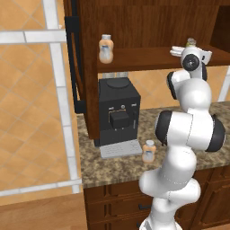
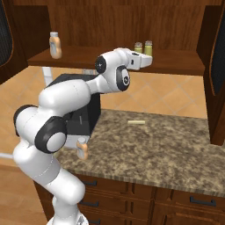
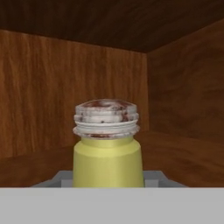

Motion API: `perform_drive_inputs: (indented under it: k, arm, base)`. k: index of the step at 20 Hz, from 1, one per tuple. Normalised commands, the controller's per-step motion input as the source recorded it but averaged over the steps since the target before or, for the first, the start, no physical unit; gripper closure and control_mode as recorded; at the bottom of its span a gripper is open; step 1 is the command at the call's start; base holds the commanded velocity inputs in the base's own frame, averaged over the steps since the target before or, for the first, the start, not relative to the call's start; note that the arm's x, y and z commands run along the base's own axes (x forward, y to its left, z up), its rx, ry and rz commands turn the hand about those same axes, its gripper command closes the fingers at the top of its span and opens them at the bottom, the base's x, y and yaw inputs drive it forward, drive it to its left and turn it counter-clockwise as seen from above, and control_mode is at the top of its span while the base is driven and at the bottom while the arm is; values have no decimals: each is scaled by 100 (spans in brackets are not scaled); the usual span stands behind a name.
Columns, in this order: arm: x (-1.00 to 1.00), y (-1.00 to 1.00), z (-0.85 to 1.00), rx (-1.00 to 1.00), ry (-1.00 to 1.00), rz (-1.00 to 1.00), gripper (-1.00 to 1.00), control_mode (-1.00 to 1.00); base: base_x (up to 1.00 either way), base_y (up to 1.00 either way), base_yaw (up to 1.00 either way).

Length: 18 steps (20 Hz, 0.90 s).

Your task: Put the shaker and condiment bottle from the counter next to their counterparts in the cabinet.

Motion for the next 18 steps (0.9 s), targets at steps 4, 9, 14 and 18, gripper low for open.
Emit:
perform_drive_inputs:
  k: [4, 9, 14, 18]
  arm:
    - [3, -9, -2, 0, 0, 0, 100, -100]
    - [1, -5, -4, 0, 0, 0, -100, -100]
    - [2, -1, -4, 0, 1, 0, -100, -100]
    - [8, 0, -3, 0, 3, 0, -100, -100]
  base:
    - [0, 0, 0]
    - [0, 0, 0]
    - [0, 0, 0]
    - [0, 0, 0]
